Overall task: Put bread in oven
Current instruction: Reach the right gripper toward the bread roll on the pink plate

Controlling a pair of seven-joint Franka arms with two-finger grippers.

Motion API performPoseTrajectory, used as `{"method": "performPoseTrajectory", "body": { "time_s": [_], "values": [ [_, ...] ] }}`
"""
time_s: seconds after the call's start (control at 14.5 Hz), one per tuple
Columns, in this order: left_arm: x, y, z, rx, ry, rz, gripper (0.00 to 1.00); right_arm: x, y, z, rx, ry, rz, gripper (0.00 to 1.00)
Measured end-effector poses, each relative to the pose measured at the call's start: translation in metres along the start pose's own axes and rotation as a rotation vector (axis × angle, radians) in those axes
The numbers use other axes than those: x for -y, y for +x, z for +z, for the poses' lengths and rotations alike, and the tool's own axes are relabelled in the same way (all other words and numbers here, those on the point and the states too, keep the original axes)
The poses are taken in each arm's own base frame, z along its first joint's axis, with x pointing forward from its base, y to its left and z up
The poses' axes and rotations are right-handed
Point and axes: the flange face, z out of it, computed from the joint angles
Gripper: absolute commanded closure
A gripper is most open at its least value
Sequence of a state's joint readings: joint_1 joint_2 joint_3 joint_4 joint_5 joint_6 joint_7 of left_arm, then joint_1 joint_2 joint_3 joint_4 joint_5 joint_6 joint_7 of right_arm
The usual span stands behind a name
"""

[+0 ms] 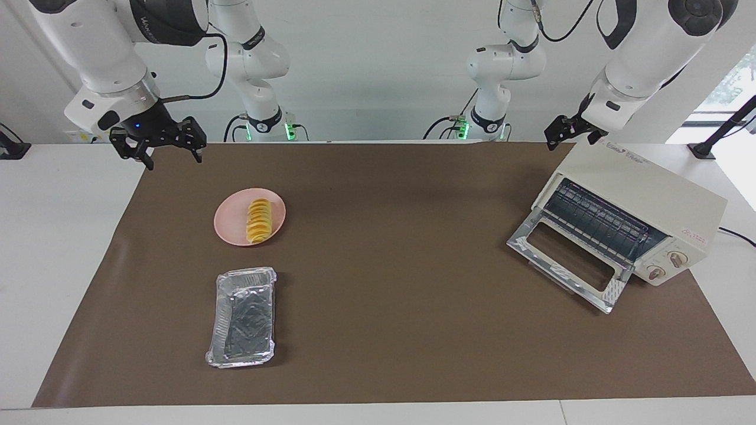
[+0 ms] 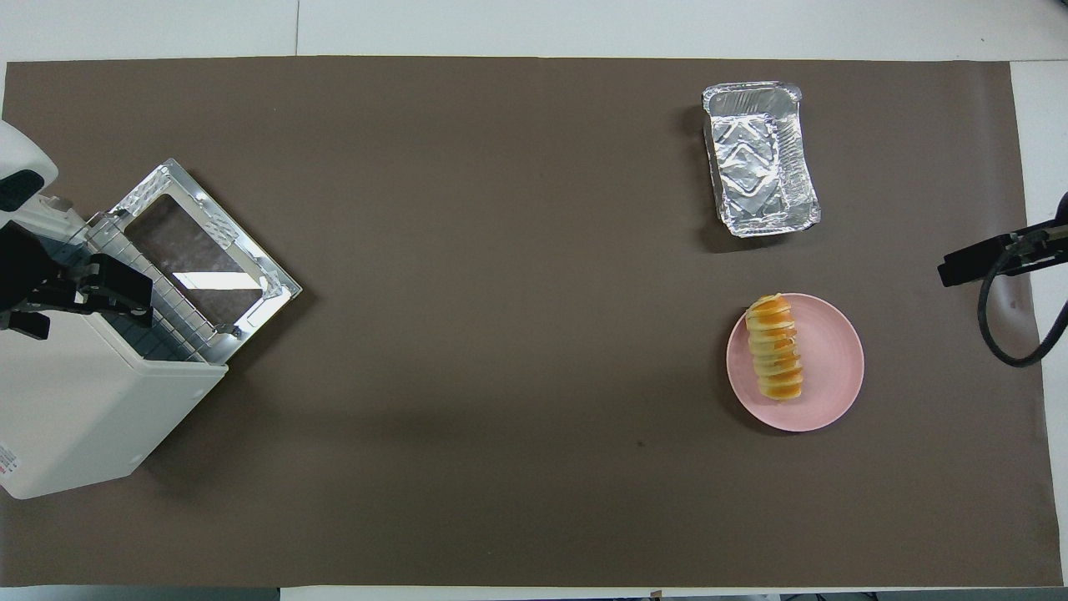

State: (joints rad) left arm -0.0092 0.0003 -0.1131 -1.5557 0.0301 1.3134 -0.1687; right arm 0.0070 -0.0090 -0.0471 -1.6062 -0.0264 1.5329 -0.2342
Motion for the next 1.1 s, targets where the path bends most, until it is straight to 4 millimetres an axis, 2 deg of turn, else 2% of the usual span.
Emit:
{"method": "performPoseTrajectory", "body": {
  "time_s": [0.41, 0.69, 0.83, 1.1],
  "values": [
    [0.000, 0.000, 0.000, 0.000, 0.000, 0.000, 0.00, 0.000, -0.001, 0.003, 0.009, 0.002, 0.000, 0.00],
    [0.000, 0.000, 0.000, 0.000, 0.000, 0.000, 0.00, 0.004, -0.007, 0.021, 0.031, 0.008, -0.006, 0.00],
    [0.000, 0.000, 0.000, 0.000, 0.000, 0.000, 0.00, 0.011, -0.015, 0.051, 0.016, 0.007, -0.015, 0.00],
    [0.000, 0.000, 0.000, 0.000, 0.000, 0.000, 0.00, 0.039, -0.037, 0.128, 0.013, 0.007, -0.042, 0.00]
  ]
}}
